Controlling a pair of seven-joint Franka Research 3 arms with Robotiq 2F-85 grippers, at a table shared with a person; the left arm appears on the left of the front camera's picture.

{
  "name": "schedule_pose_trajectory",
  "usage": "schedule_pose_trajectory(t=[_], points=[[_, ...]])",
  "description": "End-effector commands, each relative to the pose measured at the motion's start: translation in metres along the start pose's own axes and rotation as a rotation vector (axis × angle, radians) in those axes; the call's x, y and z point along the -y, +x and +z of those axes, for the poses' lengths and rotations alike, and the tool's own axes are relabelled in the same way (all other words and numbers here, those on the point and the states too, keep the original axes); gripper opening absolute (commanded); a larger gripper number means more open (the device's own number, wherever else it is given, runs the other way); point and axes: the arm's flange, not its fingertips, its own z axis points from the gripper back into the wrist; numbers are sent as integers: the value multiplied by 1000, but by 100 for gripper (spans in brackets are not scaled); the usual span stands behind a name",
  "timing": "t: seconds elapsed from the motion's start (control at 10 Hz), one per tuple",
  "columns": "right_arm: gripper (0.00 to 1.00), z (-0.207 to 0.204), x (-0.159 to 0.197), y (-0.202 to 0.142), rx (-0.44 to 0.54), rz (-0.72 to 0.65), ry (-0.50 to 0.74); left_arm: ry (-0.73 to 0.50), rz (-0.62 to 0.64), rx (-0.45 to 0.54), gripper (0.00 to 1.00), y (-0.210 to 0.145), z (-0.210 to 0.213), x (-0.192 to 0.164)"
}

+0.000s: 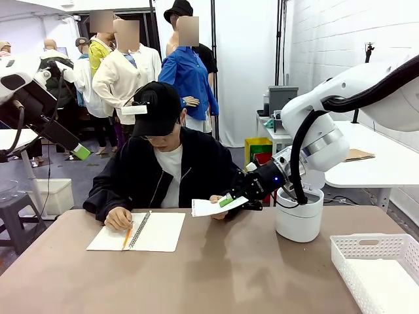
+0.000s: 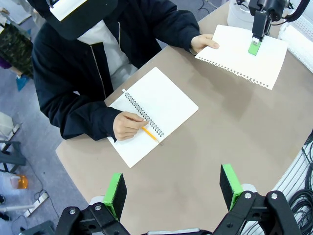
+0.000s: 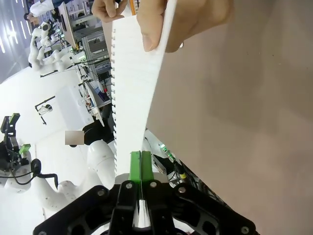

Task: Sort the paper based on its condition.
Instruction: If a person hands you a paper, place it in the Organizing basket , and if it's crumpled, put it in the Trash can.

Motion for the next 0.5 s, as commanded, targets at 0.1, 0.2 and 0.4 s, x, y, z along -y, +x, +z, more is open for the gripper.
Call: schedule_pose_trajectory(t=[0.1,0.2,0.4], points=[[0,4,-3,-5,-10,3,-6,5,1,-1,100,0,0,0],[0,9,-7,-10,37,74,-44,5,1,-1,100,0,0,0],[0,26,-25,-25,80,231,-59,5,1,-1,100,0,0,0]])
